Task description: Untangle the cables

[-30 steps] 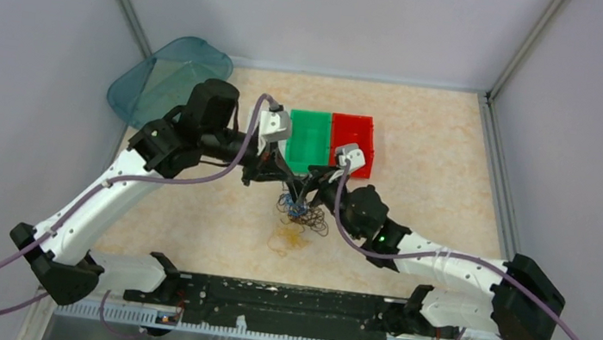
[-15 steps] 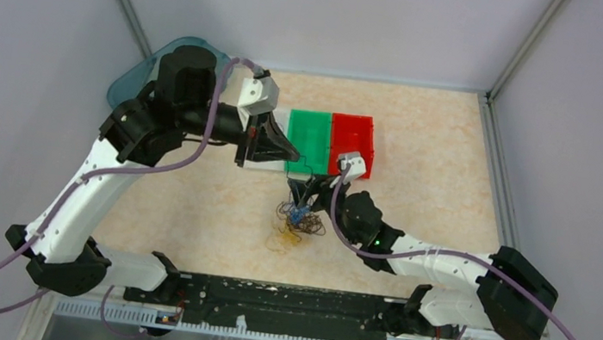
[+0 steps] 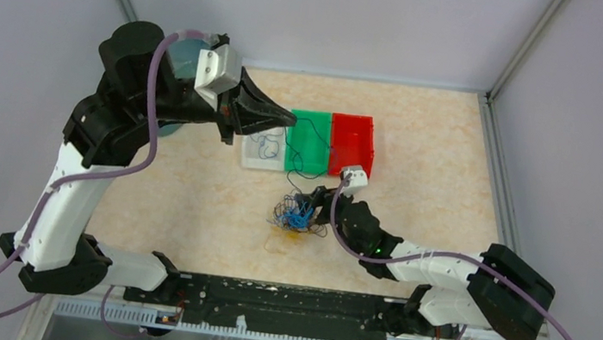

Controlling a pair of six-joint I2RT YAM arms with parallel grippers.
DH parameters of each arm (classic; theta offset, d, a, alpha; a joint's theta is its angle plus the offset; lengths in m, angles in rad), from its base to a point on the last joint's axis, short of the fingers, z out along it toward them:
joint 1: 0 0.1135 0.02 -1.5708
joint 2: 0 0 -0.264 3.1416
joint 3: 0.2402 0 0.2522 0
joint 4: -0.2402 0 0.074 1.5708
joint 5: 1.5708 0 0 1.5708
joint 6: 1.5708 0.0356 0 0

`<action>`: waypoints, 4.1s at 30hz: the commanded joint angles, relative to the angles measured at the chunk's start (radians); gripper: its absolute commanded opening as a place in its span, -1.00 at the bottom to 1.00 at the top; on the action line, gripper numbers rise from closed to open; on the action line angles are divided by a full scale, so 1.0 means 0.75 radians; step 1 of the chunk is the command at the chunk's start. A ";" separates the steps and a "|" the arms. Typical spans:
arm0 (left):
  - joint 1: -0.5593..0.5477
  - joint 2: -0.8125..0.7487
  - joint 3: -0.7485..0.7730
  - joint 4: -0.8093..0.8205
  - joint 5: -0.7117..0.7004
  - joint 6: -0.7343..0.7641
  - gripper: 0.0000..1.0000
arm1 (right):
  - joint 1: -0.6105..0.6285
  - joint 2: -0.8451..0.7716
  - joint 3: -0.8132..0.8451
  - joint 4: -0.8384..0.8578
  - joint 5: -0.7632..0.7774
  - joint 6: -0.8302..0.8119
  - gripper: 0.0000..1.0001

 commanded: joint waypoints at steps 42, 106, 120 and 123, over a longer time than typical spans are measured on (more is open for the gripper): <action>-0.008 -0.125 -0.260 0.138 -0.059 0.037 -0.99 | 0.010 -0.166 0.447 -0.039 -0.690 -0.076 0.05; 0.093 -0.087 -0.473 0.430 -0.880 0.536 -1.00 | 0.030 -0.296 0.010 -0.119 -0.172 0.073 0.07; 0.398 0.089 -0.740 0.639 -0.785 0.508 -1.00 | 0.030 -0.496 -0.029 -0.322 0.120 0.058 0.14; 0.437 0.125 -0.802 0.695 -0.779 0.512 -1.00 | 0.030 -0.495 -0.028 -0.331 0.120 0.059 0.14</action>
